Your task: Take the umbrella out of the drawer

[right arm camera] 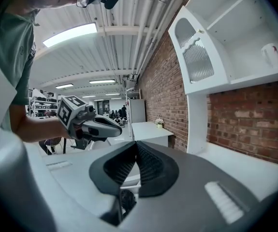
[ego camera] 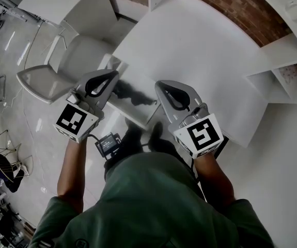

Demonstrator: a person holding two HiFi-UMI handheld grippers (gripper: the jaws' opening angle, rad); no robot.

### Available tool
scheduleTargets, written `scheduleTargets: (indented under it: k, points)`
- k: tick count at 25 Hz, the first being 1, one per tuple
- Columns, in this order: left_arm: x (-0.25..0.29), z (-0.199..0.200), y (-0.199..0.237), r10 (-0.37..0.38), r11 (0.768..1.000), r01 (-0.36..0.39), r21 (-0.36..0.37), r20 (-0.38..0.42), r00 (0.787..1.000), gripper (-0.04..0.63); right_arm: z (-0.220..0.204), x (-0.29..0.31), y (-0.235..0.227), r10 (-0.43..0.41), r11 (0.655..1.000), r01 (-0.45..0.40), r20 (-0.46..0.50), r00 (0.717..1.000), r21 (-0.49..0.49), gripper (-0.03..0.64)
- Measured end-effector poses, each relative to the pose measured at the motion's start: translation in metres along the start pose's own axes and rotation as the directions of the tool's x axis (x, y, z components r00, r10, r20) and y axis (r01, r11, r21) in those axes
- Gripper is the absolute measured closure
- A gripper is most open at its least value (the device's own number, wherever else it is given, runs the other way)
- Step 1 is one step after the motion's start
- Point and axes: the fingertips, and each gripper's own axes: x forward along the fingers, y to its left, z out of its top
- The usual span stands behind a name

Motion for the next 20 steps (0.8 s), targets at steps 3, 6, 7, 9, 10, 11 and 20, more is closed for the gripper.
scheduleTargets:
  k: [3,6,7,9,10,11,20]
  points:
    - [0.008,-0.008,0.014,-0.041,0.999,0.042,0.021,-0.01,0.999,0.594,-0.006,0.016,-0.004,-0.012,1.0,0.013,-0.021,1.0,0.012,0.609]
    - [0.015,-0.023,0.026,-0.082,0.996,0.083,0.034,-0.028,0.996,0.594,-0.017,0.034,-0.003,-0.018,0.999,0.019,-0.054,0.998,0.026,0.609]
    - [0.015,-0.029,0.031,-0.096,0.994,0.098,0.038,-0.035,0.995,0.594,-0.022,0.041,-0.001,-0.017,0.999,0.019,-0.067,0.998,0.03,0.609]
    - [0.016,-0.044,0.041,-0.126,0.991,0.128,0.039,-0.056,0.99,0.594,-0.033,0.057,0.004,-0.011,0.999,0.015,-0.096,0.995,0.038,0.609]
    - [0.019,-0.053,0.044,-0.142,0.989,0.145,0.037,-0.069,0.987,0.594,-0.041,0.064,0.005,-0.008,0.999,0.013,-0.113,0.994,0.046,0.609]
    - [0.024,-0.063,0.045,-0.159,0.986,0.162,0.035,-0.084,0.984,0.594,-0.051,0.07,0.005,-0.005,0.998,0.012,-0.133,0.991,0.056,0.604]
    - [0.087,-0.181,0.046,-0.328,0.938,0.345,0.013,-0.279,0.903,0.532,-0.171,0.123,-0.002,0.054,0.995,-0.023,-0.333,0.941,0.096,0.572]
